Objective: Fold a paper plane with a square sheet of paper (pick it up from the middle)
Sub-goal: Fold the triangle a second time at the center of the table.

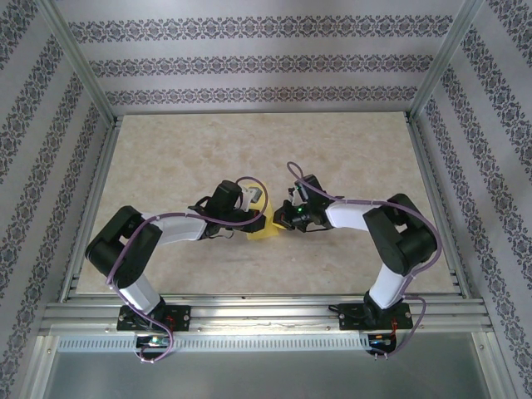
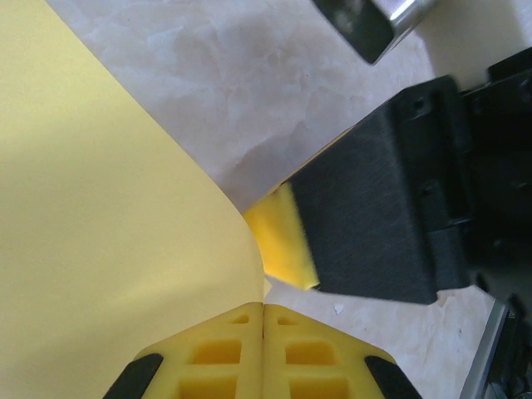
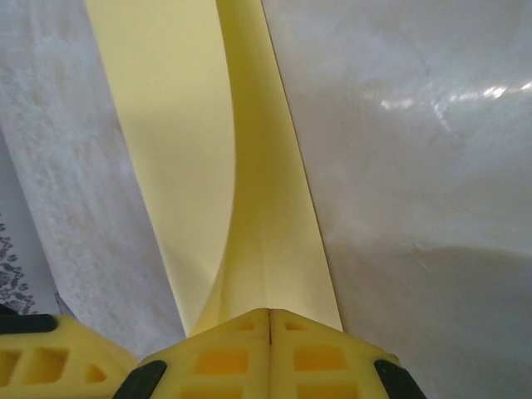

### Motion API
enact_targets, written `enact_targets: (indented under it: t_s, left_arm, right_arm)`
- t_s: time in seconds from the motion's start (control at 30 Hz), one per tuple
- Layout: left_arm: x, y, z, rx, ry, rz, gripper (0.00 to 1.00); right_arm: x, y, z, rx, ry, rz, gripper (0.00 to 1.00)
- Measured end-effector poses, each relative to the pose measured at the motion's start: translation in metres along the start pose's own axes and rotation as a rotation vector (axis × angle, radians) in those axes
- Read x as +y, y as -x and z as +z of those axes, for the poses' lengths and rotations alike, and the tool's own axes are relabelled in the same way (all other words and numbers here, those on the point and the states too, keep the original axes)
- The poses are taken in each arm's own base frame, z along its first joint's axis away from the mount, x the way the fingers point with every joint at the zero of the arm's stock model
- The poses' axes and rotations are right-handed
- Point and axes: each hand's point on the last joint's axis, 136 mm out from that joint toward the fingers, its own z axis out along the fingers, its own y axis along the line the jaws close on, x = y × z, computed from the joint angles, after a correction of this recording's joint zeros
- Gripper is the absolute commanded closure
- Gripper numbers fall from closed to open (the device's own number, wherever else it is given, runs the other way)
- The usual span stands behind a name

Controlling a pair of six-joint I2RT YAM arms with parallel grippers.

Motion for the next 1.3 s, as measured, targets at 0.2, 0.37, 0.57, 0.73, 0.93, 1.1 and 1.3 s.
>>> enact_targets:
  t_s: [0.2, 0.37, 0.57, 0.73, 0.93, 1.1, 1.3]
  left_arm:
    - [0.0, 0.0, 0.0, 0.0, 0.001, 0.0, 1.0]
    - [0.002, 0.002, -0.001, -0.004, 0.003, -0.007, 1.0]
    - [0.017, 0.01, -0.007, -0.028, 0.027, -0.037, 1.0]
    - [0.034, 0.016, -0.014, -0.04, 0.058, -0.068, 1.0]
    - [0.052, 0.006, -0.01, 0.013, 0.103, -0.081, 1.0]
    - [0.058, 0.007, -0.008, 0.034, 0.138, -0.052, 1.0]
    - [0.062, 0.014, -0.009, 0.03, 0.172, -0.006, 1.0]
  right_arm:
    - [-0.003, -0.005, 0.01, 0.021, -0.053, -0.029, 1.0]
    - [-0.012, -0.005, 0.01, 0.017, -0.102, -0.046, 1.0]
    - [-0.015, -0.004, 0.008, 0.01, -0.133, -0.079, 1.0]
    - [-0.018, -0.003, 0.004, 0.009, -0.167, -0.093, 1.0]
    - [-0.02, -0.004, 0.002, 0.017, -0.185, -0.096, 1.0]
    - [-0.02, -0.005, 0.002, 0.021, -0.189, -0.099, 1.0]
    - [-0.02, -0.006, 0.001, 0.027, -0.195, -0.095, 1.0]
